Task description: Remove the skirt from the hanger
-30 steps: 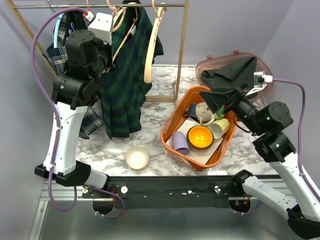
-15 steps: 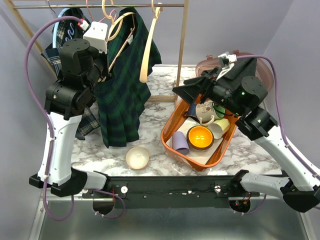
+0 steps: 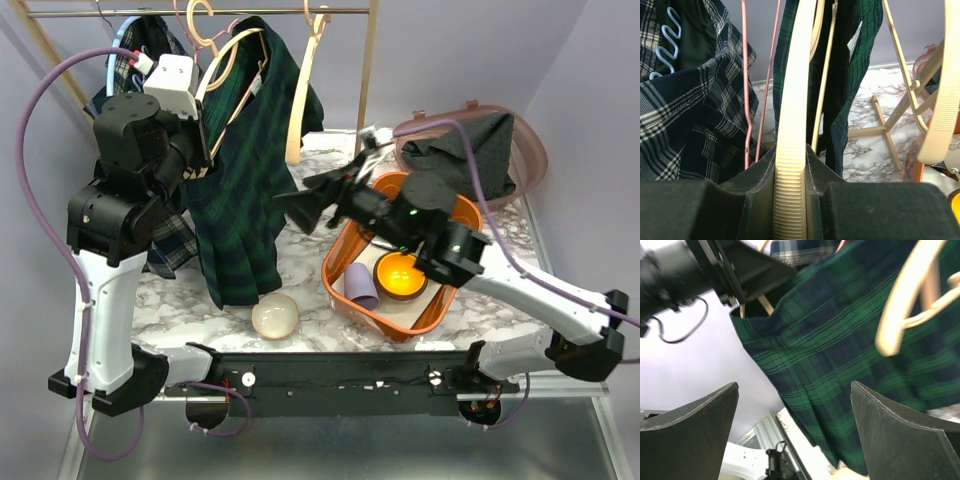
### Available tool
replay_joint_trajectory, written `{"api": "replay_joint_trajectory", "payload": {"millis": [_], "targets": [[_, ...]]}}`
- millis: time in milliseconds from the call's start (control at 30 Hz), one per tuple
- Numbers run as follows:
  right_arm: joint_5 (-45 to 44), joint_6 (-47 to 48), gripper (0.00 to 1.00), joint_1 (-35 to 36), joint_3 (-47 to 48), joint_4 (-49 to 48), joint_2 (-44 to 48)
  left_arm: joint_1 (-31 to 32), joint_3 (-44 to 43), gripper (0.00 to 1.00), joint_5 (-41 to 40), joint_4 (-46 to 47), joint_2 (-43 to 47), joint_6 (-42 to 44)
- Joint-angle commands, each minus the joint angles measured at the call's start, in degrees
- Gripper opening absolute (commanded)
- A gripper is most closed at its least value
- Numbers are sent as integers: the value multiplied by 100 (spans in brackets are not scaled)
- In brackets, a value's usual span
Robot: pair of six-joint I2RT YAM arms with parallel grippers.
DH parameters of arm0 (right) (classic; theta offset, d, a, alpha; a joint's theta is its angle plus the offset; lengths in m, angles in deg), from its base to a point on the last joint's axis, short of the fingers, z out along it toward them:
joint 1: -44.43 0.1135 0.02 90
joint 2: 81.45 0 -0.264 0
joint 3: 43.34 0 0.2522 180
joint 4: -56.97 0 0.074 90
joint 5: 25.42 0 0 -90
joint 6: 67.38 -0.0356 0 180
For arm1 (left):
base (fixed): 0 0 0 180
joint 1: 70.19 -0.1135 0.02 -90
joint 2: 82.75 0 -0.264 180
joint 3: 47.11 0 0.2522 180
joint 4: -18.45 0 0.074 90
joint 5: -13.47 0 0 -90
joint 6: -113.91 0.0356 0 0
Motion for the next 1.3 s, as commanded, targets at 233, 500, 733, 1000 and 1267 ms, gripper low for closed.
{"api": "replay_joint_trajectory", "payload": {"millis": [233, 500, 733, 1000, 1267], "targets": [[-2106, 854, 100, 1454, 1544, -506, -2106, -17, -55, 0, 141, 347, 479, -319], [-3058, 1303, 100, 1877, 2011, -831, -3030, -17, -178, 0, 194, 259, 487, -451], [-3350, 1645, 100, 1885, 1898, -1305, -3364, -17, -468, 0, 221, 83, 347, -530], [-3077, 1725, 82, 1894, 1441, -1595, -3382, -17, -468, 0, 229, 109, 338, -627], [-2254, 1751, 1, 1894, 370, -2043, -2566, -17, -240, 0, -34, 83, 575, -513]]}}
